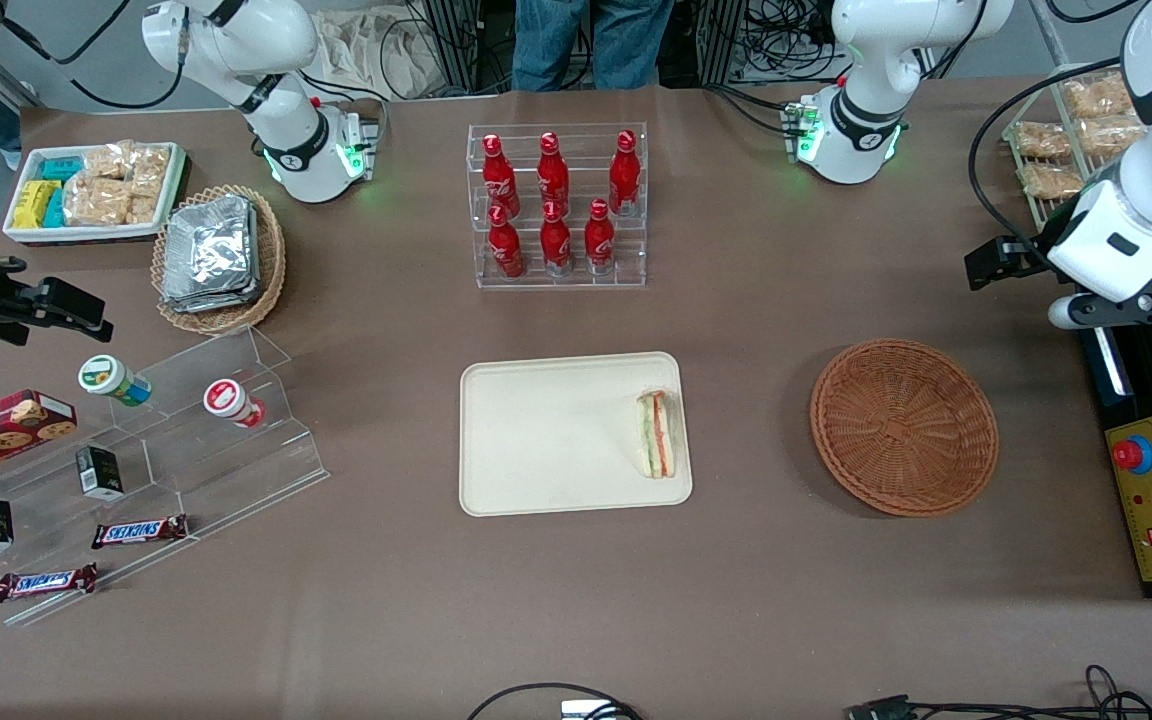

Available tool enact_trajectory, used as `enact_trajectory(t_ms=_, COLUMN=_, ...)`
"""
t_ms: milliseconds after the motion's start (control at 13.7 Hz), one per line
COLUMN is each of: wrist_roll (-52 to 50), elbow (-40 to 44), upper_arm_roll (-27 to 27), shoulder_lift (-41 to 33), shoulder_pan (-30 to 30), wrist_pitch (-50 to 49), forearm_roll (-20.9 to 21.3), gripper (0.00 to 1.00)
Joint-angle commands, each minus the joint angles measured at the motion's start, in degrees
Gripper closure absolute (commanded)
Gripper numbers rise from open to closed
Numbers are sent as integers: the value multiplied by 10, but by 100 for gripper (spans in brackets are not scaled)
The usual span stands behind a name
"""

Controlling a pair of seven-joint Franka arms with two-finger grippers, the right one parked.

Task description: Place sandwich from basket to tray

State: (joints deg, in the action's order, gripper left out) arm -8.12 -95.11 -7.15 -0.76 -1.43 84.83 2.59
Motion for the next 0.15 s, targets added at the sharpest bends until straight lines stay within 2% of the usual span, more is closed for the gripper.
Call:
enact_trajectory(t_ms=0, wrist_roll=6, elbow=-4, upper_arm_roll=7, shoulder_lift=-6, shoulder_pan=6, wrist_pitch=9, forearm_roll=-6, gripper=0)
enact_trajectory(t_ms=73, wrist_roll=6, elbow=-5, upper_arm_roll=7, shoulder_lift=-6, shoulder_pan=7, wrist_pitch=9, forearm_roll=-6, gripper=0)
